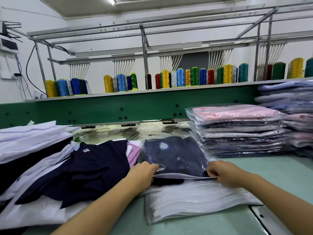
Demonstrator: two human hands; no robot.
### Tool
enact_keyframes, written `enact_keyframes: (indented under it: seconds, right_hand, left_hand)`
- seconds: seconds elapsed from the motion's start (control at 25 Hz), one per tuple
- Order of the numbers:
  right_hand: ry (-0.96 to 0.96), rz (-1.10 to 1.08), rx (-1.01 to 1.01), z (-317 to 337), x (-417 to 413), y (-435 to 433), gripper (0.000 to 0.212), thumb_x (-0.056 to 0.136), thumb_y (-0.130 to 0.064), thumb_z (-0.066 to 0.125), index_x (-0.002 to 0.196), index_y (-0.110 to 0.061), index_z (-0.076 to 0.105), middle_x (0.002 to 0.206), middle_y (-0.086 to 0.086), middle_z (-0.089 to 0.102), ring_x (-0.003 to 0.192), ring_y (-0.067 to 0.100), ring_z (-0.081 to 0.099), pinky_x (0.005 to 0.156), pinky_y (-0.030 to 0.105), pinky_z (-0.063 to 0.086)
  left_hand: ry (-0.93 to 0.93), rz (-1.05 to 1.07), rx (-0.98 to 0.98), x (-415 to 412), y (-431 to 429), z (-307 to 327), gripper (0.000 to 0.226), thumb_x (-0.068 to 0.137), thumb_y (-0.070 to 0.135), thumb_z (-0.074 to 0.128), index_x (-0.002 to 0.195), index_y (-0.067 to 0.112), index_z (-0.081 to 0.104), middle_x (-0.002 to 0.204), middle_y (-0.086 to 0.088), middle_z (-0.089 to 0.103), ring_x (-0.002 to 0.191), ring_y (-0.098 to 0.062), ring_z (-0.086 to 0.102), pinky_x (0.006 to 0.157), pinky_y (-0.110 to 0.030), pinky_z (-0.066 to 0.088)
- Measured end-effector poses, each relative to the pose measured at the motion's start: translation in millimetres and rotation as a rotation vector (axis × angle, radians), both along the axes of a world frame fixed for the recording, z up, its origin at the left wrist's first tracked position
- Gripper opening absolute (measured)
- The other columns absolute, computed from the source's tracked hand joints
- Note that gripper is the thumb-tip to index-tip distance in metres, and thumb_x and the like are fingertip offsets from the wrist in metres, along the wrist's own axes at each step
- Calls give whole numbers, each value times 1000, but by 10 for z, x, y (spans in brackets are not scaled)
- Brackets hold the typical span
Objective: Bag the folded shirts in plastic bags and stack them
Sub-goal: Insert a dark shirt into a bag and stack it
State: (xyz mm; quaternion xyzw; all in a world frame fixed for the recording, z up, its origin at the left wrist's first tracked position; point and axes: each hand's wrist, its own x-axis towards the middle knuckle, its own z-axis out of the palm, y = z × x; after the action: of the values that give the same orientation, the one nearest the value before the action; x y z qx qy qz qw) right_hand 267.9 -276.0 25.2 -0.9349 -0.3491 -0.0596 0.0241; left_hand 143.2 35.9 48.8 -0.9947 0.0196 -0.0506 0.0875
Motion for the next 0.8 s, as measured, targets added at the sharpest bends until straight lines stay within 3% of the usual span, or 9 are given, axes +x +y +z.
enact_keyframes:
  seconds: [0.08,0.16,0.24,0.4,0.52,0.6,0.68,0.8]
  right_hand:
    - [37,36,-35,43,-27,18,22,61,-3,35,74,-20,39,82,-1,52,69,15,38,59,32,28]
    - [112,80,-79,80,-53,18,21,66,-1,37,71,-21,39,82,-3,50,67,13,35,60,31,29]
    - [257,79,-100,129,-48,23,20,72,-4,41,71,-23,44,85,2,53,69,14,37,64,30,33]
    - [640,23,-63,365,-40,87,15,78,-23,56,71,-28,67,84,-2,61,72,13,50,66,29,39]
    - [599,-51,34,420,62,203,30,81,-24,46,66,-20,72,73,6,71,63,18,58,66,32,44]
    - [415,-144,139,422,175,344,29,82,-23,45,60,-17,63,64,6,69,56,17,57,61,29,46]
    - [151,-242,244,446,331,541,23,85,-22,47,65,-15,57,68,2,64,66,22,58,62,32,43]
    - [-6,-262,365,469,586,921,23,89,-24,47,100,-26,67,108,1,69,101,25,63,84,37,51]
  left_hand:
    - [20,12,160,-29,-17,4,38,91,1,48,125,17,53,119,-13,60,106,-38,61,78,-43,46]
    - [152,-20,201,-61,-18,22,39,92,2,45,128,16,52,123,-14,59,109,-38,60,82,-43,47]
    - [339,-16,126,-89,-32,99,33,92,8,45,123,14,51,125,-13,58,108,-35,58,84,-41,47]
    - [610,114,-14,35,-104,321,27,84,13,52,109,3,57,103,-15,67,79,-28,56,74,-36,46]
    - [731,235,-45,274,-129,450,33,93,5,50,120,-4,65,116,-21,69,84,-28,62,88,-38,54]
    - [590,258,12,483,-195,491,32,95,7,51,123,-4,63,125,-19,66,95,-31,65,92,-39,53]
    - [186,175,101,697,-289,508,33,94,12,52,126,4,59,129,-15,61,110,-34,63,85,-39,50]
    - [-103,147,-88,1124,-347,415,41,94,23,55,132,9,46,135,-12,52,123,-34,54,93,-42,46]
